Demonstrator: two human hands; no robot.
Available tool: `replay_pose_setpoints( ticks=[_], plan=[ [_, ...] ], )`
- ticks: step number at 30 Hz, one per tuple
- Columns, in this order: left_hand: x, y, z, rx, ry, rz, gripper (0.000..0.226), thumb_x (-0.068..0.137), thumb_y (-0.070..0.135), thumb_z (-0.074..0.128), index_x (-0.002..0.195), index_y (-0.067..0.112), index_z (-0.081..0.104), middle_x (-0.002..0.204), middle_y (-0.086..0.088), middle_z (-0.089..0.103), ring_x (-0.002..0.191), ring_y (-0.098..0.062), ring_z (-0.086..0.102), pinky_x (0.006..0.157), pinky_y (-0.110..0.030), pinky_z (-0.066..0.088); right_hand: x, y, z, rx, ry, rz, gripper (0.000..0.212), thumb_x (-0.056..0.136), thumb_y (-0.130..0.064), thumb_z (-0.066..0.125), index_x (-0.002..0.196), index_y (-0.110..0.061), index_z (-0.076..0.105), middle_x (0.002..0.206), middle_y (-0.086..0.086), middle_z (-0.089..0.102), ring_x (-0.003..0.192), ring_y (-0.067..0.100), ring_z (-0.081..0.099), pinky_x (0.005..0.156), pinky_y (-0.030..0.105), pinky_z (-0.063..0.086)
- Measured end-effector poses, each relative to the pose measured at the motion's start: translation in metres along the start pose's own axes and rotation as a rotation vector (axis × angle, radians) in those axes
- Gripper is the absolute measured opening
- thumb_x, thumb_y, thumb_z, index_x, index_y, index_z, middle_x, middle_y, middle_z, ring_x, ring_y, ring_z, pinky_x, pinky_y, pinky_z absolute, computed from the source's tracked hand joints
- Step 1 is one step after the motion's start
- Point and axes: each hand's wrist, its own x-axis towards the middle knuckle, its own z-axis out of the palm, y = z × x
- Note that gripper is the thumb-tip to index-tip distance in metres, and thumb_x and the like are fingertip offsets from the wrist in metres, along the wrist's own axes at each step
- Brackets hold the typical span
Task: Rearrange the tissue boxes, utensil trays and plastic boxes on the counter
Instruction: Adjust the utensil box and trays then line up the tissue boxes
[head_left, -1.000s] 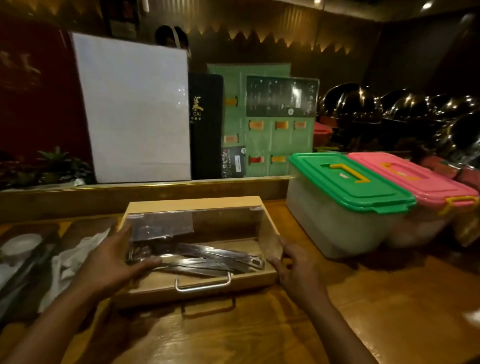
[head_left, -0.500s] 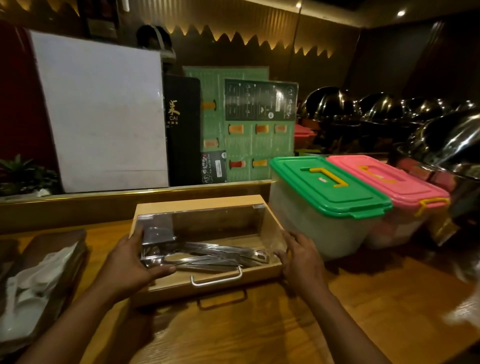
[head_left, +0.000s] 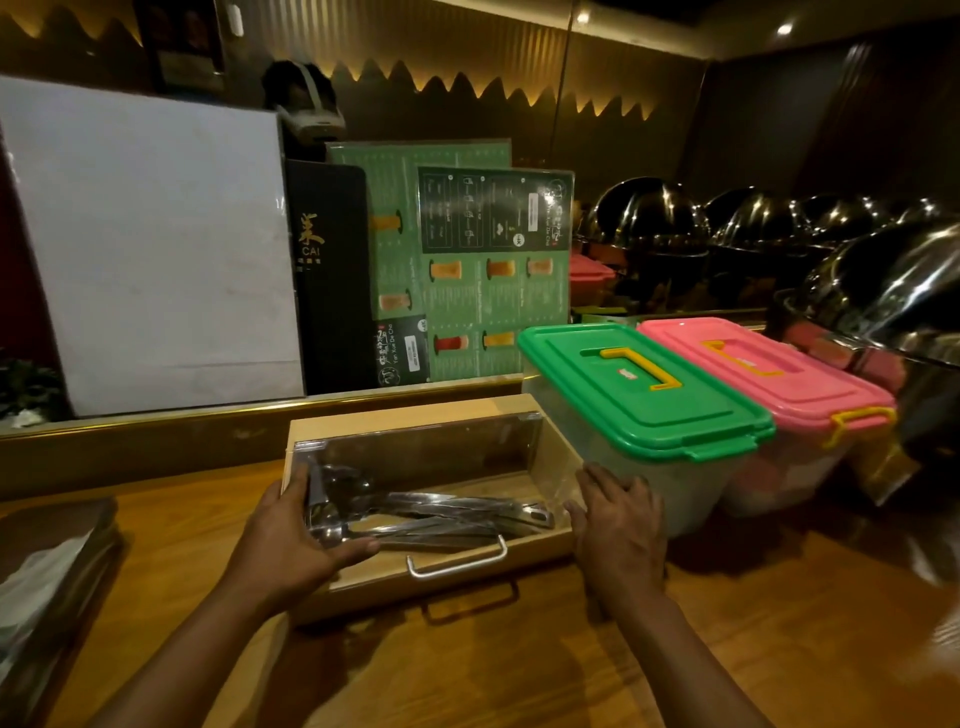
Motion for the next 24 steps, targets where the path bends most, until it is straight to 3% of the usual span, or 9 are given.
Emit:
replay_pose_setpoints(
  ticks=[8,15,24],
  plan=[
    [0.005,0.0,0.012,0.015,0.018,-0.035,0.142,0.036,0.093,0.069,0.155,0.041,0.013,0.142,-0.007,0.047,0.123,-0.032,0.053,0.089,-0.048,0.057,0.002,0.001,0.007,-0.066,0.038,0.004,0.044,0.088,-0.037,0.055,0.124,-0.015,0.067,0.13,0.003,0.067,0.096,0.03,0.053,0.078,0.042,0.036],
    [0.001,0.009,0.009,-0.004,0.025,-0.018,0.134,0.046,0.079,0.08,0.156,0.037,0.016,0.141,-0.005,0.047,0.123,-0.027,0.053,0.089,-0.037,0.055,0.0,-0.002,0.005,-0.045,0.039,0.021,0.048,0.083,-0.037,0.055,0.124,-0.013,0.067,0.131,0.005,0.065,0.097,0.032,0.05,0.081,0.044,0.034],
    [-0.003,0.015,-0.001,-0.051,-0.017,-0.058,0.138,0.042,0.08,0.079,0.156,0.038,0.016,0.146,-0.001,0.044,0.129,-0.024,0.049,0.095,-0.037,0.054,-0.002,-0.001,0.0,-0.01,-0.031,0.029,0.052,0.083,-0.037,0.055,0.123,-0.007,0.066,0.129,0.014,0.065,0.1,0.04,0.048,0.083,0.047,0.034]
  ],
)
